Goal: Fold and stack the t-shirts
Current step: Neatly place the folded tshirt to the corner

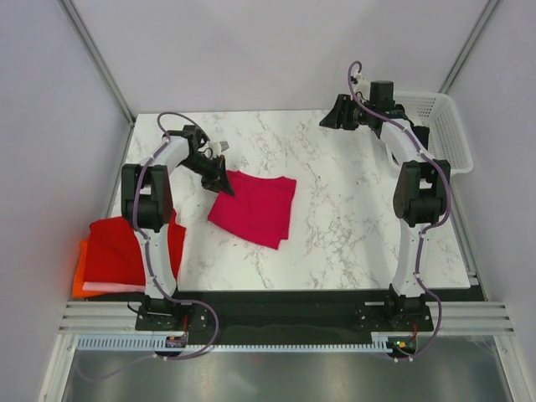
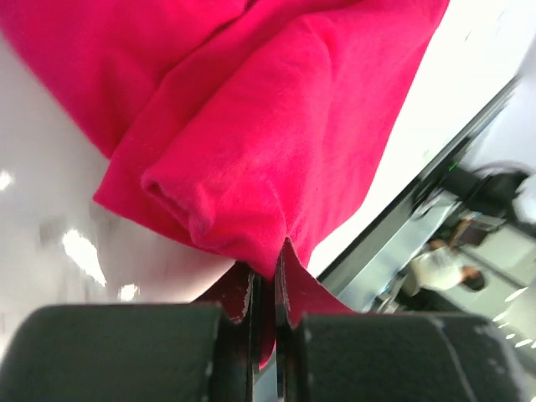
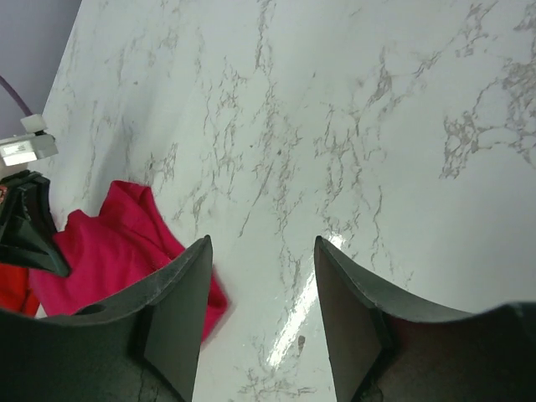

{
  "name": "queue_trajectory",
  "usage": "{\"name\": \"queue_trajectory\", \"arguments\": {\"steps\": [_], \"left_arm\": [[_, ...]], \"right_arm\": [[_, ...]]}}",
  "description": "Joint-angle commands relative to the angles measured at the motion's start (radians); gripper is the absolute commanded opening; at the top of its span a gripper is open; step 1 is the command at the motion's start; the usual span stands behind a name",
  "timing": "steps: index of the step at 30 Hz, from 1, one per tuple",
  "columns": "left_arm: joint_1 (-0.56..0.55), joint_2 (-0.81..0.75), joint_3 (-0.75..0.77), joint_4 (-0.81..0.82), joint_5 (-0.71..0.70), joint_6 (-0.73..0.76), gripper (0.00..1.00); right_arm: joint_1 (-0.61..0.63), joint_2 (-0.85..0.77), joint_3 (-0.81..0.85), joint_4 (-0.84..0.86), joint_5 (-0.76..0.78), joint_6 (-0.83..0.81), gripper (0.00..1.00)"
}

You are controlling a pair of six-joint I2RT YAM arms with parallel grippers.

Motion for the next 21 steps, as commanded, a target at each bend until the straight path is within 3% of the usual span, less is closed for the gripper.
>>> {"name": "queue_trajectory", "arguments": {"steps": [1, 11, 21], "left_arm": [[-0.001, -0.125, -0.028, -0.249, -0.123, 0.211, 0.02], [0.038, -0.389, -0.204, -0.417, -0.312, 0.356, 0.02], [0.179, -0.752, -0.428, -0.465, -0.462, 0.399, 0.02]], "right_arm": [[0.016, -0.079, -0.046, 0.0, -0.034, -0.044, 0.6], [0.016, -0.19, -0.146, -0.016, -0.046, -0.084, 0.6], [0.016, -0.251, -0.214, -0.019, -0.072, -0.08, 0.6]]}}
